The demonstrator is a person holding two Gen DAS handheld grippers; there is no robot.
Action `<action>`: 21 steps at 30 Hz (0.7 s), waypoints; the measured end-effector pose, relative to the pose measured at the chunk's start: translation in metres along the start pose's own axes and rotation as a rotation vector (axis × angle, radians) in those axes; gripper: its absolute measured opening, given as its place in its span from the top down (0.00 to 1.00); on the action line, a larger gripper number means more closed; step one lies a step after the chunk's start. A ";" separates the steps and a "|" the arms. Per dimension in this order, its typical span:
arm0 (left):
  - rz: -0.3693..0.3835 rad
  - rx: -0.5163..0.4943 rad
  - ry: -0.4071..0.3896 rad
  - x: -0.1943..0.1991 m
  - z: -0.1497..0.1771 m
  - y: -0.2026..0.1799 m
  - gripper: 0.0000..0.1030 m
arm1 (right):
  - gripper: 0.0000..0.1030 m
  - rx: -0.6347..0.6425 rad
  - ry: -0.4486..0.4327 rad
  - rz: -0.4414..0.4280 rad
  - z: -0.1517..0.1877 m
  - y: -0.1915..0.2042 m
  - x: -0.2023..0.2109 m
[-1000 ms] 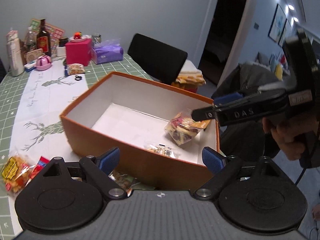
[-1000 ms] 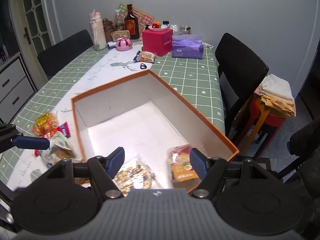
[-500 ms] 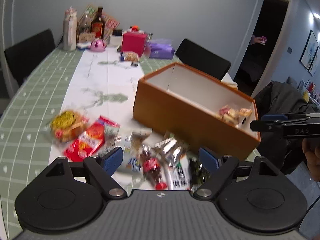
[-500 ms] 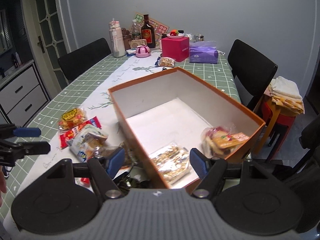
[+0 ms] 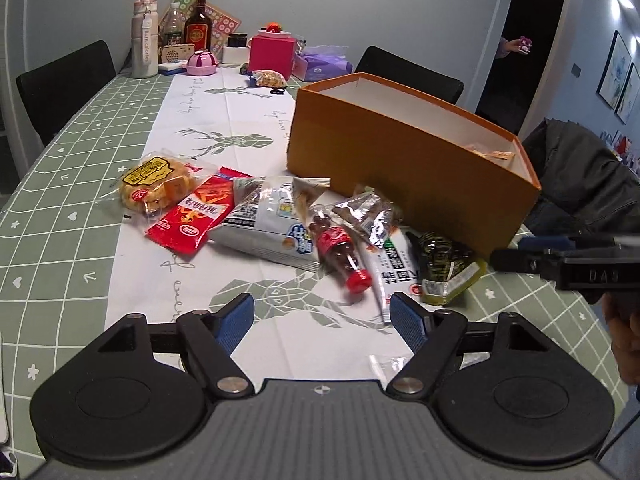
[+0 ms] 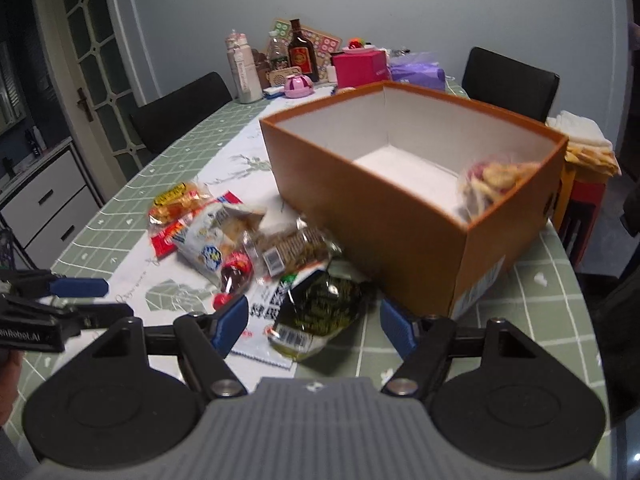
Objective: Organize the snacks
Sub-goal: 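Move the left tool to the white-and-blue chip bag while the right tool approaches the green pouch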
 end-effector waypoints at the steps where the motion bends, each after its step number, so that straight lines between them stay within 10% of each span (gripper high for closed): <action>1: -0.003 0.004 -0.001 -0.003 0.000 0.003 0.12 | 0.31 -0.009 0.001 0.011 0.005 0.001 -0.003; 21: -0.187 -0.084 -0.022 -0.083 -0.065 0.016 0.09 | 0.26 -0.181 -0.002 0.044 0.011 -0.006 -0.046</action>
Point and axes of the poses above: each gripper's, at about its wrist camera, not at the fingertips, and x roughly against the way its jaws point, y to its left, z to its underside, the point moved 2 cm from there along -x, roughly the way its jaws point, and after that the axes turned 6 degrees about z, right-handed, at the moved point
